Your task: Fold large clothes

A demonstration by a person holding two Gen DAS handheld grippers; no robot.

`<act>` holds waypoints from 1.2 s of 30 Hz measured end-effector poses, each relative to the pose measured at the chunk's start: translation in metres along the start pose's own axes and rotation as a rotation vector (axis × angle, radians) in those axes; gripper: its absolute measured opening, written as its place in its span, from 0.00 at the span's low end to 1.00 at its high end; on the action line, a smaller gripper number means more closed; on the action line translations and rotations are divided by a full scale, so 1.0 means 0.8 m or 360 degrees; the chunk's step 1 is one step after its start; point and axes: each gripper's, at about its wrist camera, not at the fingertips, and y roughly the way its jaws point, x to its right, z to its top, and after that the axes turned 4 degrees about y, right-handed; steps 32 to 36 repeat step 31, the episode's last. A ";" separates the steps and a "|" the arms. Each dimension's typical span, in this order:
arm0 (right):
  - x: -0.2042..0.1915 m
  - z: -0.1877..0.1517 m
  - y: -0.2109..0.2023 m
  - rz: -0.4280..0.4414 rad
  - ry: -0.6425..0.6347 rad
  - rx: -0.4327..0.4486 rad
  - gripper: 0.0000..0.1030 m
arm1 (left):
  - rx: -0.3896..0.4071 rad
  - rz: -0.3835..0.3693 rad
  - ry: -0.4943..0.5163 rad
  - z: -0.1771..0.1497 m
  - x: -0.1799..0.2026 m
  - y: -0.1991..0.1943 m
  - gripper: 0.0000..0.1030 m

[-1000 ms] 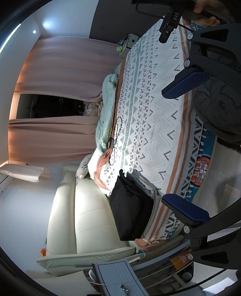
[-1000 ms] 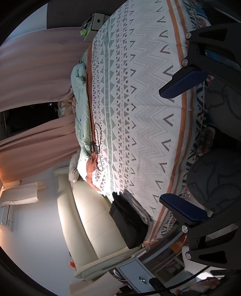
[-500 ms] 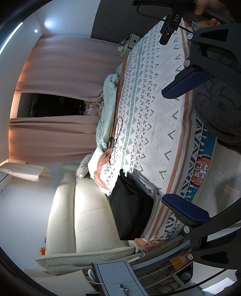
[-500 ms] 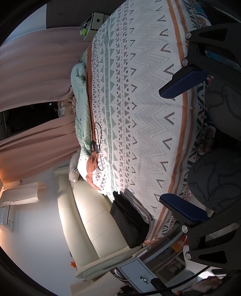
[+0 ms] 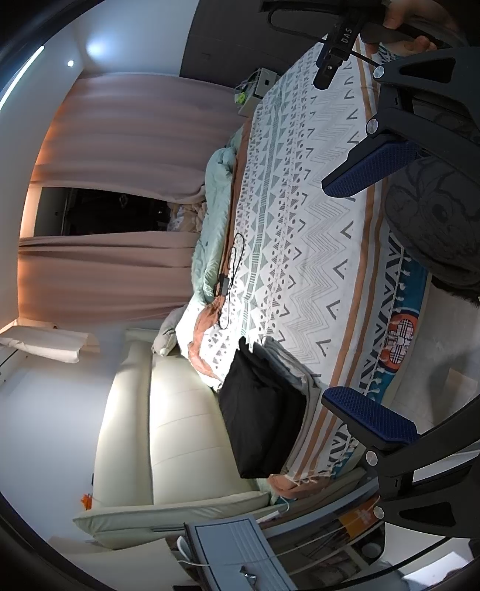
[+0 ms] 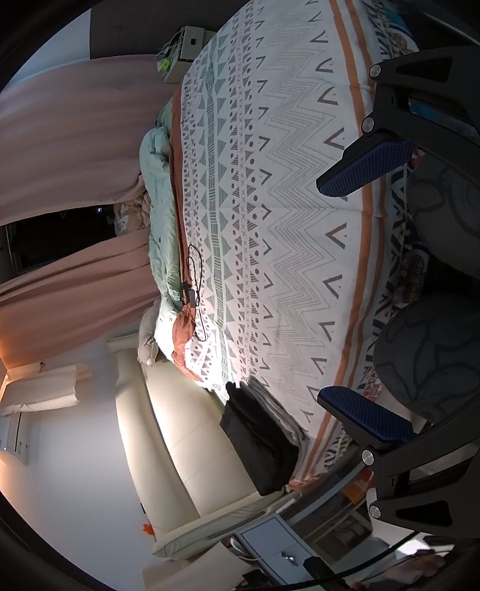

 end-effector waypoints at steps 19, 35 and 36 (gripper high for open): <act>-0.004 -0.001 -0.008 -0.0007 -0.0008 0.0010 1.00 | 0.0022 -0.0014 -0.0008 0.000 -0.002 -0.016 0.99; -0.010 -0.007 -0.016 -0.0038 -0.0010 0.0007 1.00 | 0.0023 -0.0031 -0.0026 -0.007 -0.012 -0.018 0.99; -0.010 -0.007 -0.016 -0.0038 -0.0010 0.0007 1.00 | 0.0023 -0.0031 -0.0026 -0.007 -0.012 -0.018 0.99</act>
